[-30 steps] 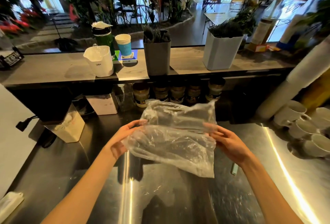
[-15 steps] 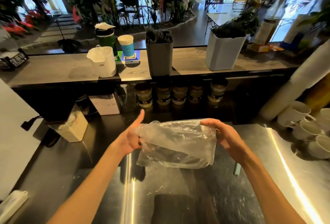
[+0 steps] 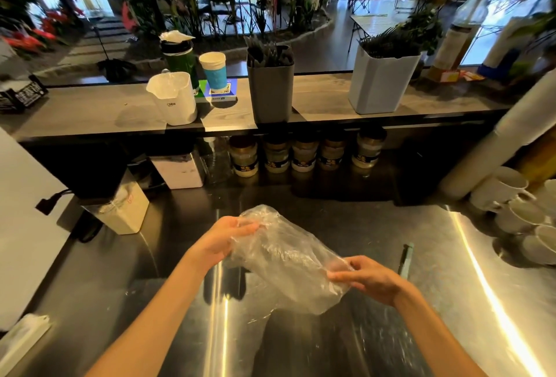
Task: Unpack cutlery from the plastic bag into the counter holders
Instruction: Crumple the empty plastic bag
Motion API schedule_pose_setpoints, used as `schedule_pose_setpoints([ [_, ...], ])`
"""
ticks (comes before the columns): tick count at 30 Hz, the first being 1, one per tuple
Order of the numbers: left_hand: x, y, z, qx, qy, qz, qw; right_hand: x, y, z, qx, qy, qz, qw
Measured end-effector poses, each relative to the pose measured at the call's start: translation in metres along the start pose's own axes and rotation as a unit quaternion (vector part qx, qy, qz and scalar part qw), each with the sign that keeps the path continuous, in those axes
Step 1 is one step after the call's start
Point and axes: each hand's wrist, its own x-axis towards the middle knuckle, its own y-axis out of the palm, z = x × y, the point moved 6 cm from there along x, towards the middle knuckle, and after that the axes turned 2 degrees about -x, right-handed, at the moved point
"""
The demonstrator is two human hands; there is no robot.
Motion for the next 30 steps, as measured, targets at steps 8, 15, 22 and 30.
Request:
schedule_pose_setpoints([
  [8,-0.004,0.021,0.040,-0.007,-0.107,0.092,0.990,0.005,0.002,0.013,0.197,-0.074,-0.206,0.956],
  [15,-0.003,0.033,0.050,0.003,-0.114,0.091,0.989,0.007,0.005,0.027,0.179,-0.036,-0.213,0.960],
  [22,0.001,0.024,0.037,-0.092,-0.097,-0.003,0.991,0.005,0.024,0.021,0.115,-0.033,-0.085,0.989],
  [30,0.009,0.009,0.043,-0.143,-0.086,-0.018,0.986,0.006,0.054,0.007,0.203,0.008,0.068,0.977],
])
